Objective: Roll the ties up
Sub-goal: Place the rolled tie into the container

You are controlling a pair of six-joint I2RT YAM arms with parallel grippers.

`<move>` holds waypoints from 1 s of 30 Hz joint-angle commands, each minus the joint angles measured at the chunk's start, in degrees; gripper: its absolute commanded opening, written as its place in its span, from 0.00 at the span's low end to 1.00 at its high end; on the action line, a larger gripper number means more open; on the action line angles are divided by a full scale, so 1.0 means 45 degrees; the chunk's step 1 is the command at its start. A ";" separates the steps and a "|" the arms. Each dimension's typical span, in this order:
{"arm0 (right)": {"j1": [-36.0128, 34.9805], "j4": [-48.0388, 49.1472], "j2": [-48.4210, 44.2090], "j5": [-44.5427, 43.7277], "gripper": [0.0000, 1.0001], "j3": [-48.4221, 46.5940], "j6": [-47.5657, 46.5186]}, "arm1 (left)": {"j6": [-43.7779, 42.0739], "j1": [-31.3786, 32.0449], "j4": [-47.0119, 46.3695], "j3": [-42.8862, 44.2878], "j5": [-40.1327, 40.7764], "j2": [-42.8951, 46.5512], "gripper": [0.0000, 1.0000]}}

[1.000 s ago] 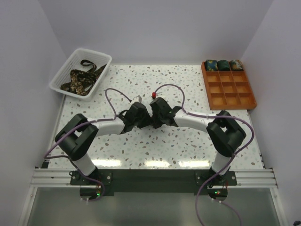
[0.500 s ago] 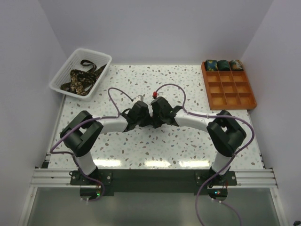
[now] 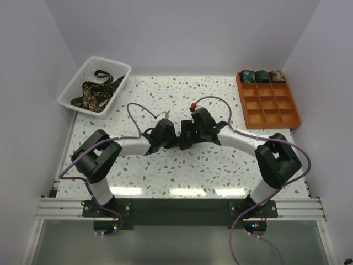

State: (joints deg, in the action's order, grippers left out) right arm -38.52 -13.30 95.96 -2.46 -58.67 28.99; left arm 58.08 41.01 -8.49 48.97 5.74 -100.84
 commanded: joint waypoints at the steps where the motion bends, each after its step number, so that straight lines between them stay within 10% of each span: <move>1: 0.0395 0.0611 -0.0817 0.1580 0.82 0.0206 0.0275 | -0.0056 -0.0033 0.0129 -0.0296 0.0347 -0.0443 0.00; 30: 0.1686 0.4284 0.0062 0.4160 0.87 0.1594 0.2678 | 0.0823 -0.0618 -0.2057 -0.2932 -0.1021 -0.0424 0.00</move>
State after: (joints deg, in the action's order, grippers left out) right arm -30.98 5.28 95.77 15.73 -50.11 39.70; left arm 62.74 38.63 -24.12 39.35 1.02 -100.99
